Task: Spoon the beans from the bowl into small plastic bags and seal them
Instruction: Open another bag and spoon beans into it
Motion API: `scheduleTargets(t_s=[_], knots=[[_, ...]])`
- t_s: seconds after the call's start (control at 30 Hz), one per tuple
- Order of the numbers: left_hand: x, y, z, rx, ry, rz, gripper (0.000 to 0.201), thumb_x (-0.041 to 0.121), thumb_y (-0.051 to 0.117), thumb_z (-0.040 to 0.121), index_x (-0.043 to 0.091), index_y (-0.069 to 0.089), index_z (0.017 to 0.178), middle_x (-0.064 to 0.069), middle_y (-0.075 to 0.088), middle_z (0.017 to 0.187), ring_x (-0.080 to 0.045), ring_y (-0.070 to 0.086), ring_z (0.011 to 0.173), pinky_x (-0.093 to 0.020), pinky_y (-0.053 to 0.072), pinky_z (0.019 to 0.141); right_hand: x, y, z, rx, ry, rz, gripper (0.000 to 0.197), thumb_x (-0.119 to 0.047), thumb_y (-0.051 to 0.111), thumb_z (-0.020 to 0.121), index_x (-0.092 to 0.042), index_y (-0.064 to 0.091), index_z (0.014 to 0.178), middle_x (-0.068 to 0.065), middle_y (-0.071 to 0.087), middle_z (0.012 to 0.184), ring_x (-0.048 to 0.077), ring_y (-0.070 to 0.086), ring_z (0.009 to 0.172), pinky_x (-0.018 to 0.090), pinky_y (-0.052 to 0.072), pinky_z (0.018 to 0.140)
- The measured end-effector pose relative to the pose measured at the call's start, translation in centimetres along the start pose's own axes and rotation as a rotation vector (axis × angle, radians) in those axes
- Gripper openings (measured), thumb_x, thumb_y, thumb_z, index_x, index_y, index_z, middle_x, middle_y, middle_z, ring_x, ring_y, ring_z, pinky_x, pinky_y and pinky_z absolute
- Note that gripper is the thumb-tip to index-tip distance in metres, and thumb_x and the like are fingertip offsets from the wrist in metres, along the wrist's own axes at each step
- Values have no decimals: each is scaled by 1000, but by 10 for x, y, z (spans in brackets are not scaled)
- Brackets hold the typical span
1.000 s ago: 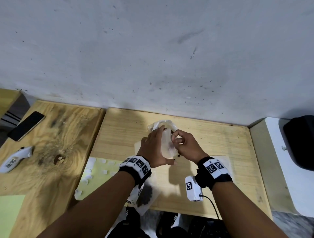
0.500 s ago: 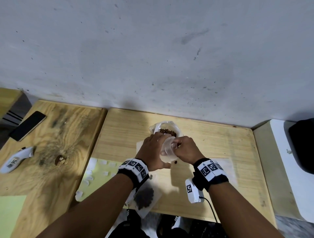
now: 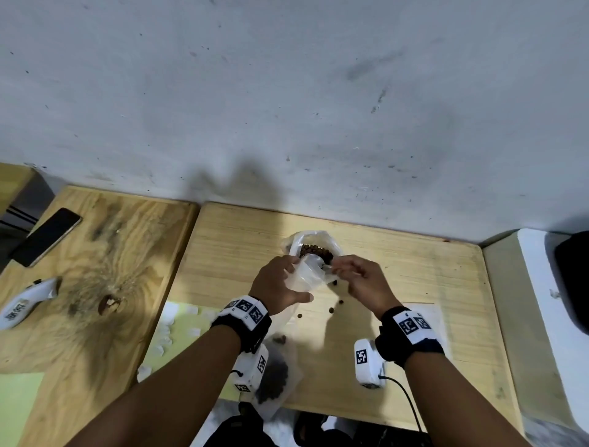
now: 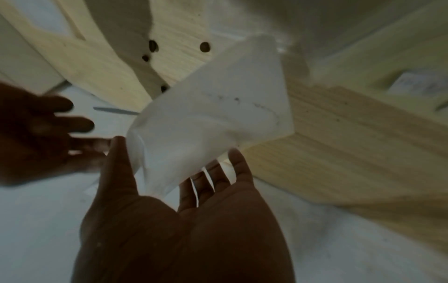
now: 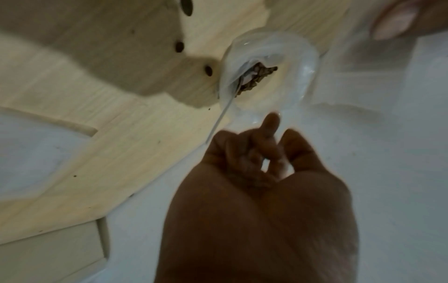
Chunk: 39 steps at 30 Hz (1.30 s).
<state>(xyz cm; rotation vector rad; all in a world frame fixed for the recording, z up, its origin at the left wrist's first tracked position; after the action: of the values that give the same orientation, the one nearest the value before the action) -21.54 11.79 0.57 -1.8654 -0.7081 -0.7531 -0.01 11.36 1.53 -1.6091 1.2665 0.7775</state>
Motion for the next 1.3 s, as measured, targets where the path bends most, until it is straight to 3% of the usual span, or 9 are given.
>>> scheduleTargets(t_s=[0.07, 0.13, 0.23, 0.3, 0.47, 0.7, 0.8, 0.97, 1.3], knots=[[-6, -4, 6, 37, -82, -62, 77, 37, 91, 57, 24, 53, 123, 5, 56, 113, -12, 55, 95, -23, 41, 80, 9, -15, 6, 276, -19, -141, 16, -8, 67, 88, -22, 73, 92, -4, 74, 94, 13, 66, 86, 28, 53, 78], [-10, -6, 10, 47, -130, -99, 78, 37, 91, 56, 23, 53, 123, 4, 53, 117, -14, 55, 98, -26, 43, 82, 17, -27, 10, 379, 76, -311, 19, -26, 73, 85, -24, 68, 104, -3, 68, 106, 20, 64, 100, 32, 48, 83], [-10, -5, 17, -6, -163, -142, 86, 35, 93, 54, 25, 50, 128, 4, 46, 128, -12, 53, 101, -26, 44, 82, 29, -34, 18, 190, 270, -459, 55, -52, 75, 80, -22, 61, 123, 1, 63, 109, 26, 64, 107, 31, 43, 81], [-8, -3, 21, -62, -159, -154, 87, 34, 93, 55, 28, 48, 129, 6, 41, 133, -12, 51, 104, -25, 42, 82, 35, -32, 24, 71, 317, -460, 53, -61, 74, 76, -23, 66, 113, -3, 65, 99, 24, 66, 100, 30, 45, 77], [-3, 5, 35, -145, -191, -108, 96, 40, 92, 54, 23, 45, 135, 7, 41, 135, -15, 48, 117, -29, 43, 95, 43, -27, 34, 78, 217, -416, 21, -33, 78, 81, -15, 72, 70, 7, 72, 73, 27, 66, 74, 33, 49, 65], [-5, 7, 46, -104, -209, -105, 93, 57, 87, 41, 23, 58, 122, 8, 60, 121, -13, 58, 110, -31, 48, 91, 23, -17, 25, 305, -79, -141, 28, -12, 71, 87, -15, 50, 69, -9, 67, 75, 3, 53, 57, 21, 40, 56], [-4, 2, 40, 47, -71, -91, 85, 41, 93, 50, 18, 55, 122, 6, 53, 121, -13, 56, 105, -31, 49, 92, 18, -19, 20, 421, -169, -293, 24, -17, 67, 88, -20, 48, 73, -4, 63, 60, 15, 44, 40, 30, 39, 48], [-5, 2, 30, 140, 107, -70, 82, 42, 93, 45, 20, 59, 116, 5, 50, 122, -13, 57, 103, -30, 51, 90, 13, -11, 19, 446, -177, -414, 23, -23, 64, 88, -19, 46, 75, -1, 62, 58, 22, 45, 43, 29, 41, 52], [-16, 14, 27, 73, -38, -131, 86, 35, 94, 51, 16, 54, 125, 5, 47, 125, -17, 56, 109, -36, 49, 96, 25, 12, 10, 505, -33, -110, 29, -13, 65, 90, -12, 43, 71, -2, 44, 54, 6, 36, 40, 23, 37, 46]])
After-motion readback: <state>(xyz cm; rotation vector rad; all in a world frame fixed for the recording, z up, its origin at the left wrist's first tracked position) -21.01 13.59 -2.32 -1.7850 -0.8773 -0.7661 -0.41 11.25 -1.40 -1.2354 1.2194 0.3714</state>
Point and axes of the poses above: each hand's wrist, its own z-axis towards the middle knuckle, its own y-axis out of the palm, x = y × z, the point moved 2 cm from there along z, towards the middle knuckle
